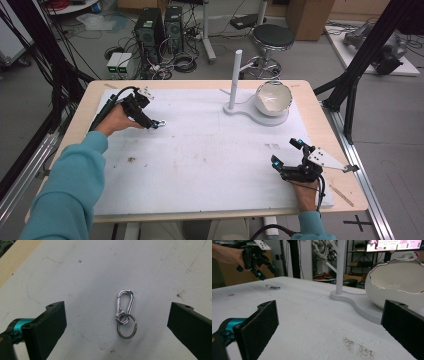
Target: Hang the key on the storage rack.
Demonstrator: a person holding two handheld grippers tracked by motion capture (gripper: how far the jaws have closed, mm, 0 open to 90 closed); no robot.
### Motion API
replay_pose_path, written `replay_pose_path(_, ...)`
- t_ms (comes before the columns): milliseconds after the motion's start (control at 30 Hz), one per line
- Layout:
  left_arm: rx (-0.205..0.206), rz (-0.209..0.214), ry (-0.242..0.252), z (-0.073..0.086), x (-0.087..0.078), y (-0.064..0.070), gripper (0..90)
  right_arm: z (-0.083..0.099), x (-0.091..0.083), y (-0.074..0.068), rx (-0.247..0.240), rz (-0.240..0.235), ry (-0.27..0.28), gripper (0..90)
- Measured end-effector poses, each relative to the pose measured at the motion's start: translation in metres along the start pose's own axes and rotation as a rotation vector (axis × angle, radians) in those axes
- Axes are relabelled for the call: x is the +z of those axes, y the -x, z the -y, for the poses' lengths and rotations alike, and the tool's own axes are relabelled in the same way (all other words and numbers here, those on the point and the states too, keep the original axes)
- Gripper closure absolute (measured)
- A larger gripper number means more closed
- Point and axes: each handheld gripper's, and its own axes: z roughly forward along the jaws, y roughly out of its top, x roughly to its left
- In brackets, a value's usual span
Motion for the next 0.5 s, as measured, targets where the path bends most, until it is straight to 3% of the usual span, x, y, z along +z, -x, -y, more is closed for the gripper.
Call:
replay_pose_path(67, 0.001, 0.007, -0.013, 0.001, 0.002, 0.000, 3.6, 0.000, 0.000, 0.000, 0.002, 0.000, 0.000, 0.5)
replay_pose_path(133, 0.011, 0.014, -0.023, 0.002, 0.004, 0.000, 10.4, 0.000, 0.000, 0.000, 0.005, 0.000, 0.000, 0.5)
replay_pose_path(500, 0.017, 0.024, -0.079, 0.004, 0.013, 0.001, 13.0, 0.000, 0.000, 0.000, 0.004, -0.001, -0.001, 0.6)
